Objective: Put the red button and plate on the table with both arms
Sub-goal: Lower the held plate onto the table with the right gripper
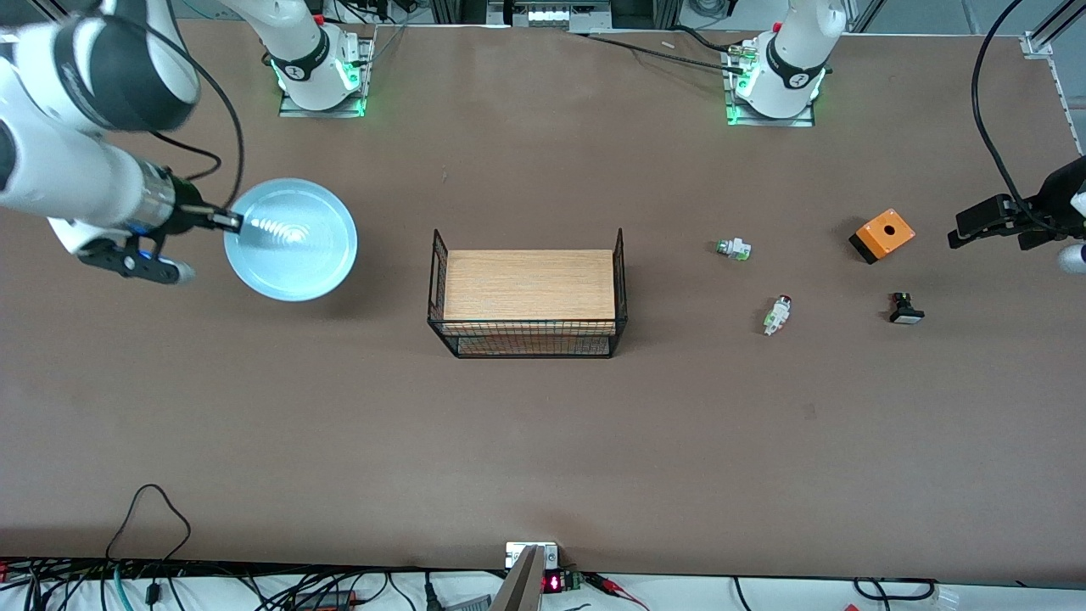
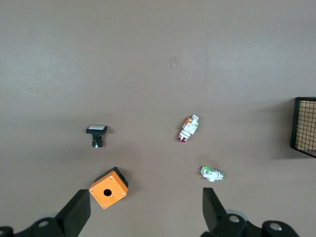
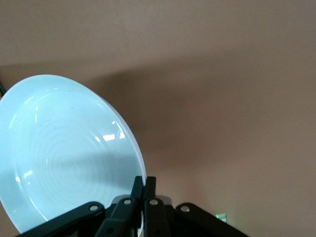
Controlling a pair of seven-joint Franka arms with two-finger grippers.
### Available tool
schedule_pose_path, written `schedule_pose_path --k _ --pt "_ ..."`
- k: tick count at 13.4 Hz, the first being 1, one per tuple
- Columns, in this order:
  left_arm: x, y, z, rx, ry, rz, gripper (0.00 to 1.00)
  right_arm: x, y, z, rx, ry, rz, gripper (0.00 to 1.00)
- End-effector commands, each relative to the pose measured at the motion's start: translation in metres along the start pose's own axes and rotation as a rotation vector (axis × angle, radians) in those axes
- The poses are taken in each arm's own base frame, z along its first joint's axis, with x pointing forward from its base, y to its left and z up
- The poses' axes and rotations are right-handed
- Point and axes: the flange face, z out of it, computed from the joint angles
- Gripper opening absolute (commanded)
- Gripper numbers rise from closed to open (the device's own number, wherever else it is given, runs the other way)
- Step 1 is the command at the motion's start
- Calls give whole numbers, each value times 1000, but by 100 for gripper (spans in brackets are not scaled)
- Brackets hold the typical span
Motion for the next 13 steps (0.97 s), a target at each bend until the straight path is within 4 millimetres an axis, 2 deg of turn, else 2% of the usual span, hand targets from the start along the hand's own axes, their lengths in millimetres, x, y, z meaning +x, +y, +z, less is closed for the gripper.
schedule_pose_path --k 1,3,7,10,13 --pt "5 -2 -8 -15 9 10 100 22 21 42 7 56 -88 0" --pt "5 -4 -6 -14 6 13 100 41 40 70 16 101 -141 0" --pt "7 -2 -5 -12 4 17 100 82 93 123 26 163 -241 0" --pt "8 5 -6 -13 6 30 100 106 97 163 26 211 -264 0" --pt "10 15 -14 -13 24 46 100 119 85 193 35 246 -281 0"
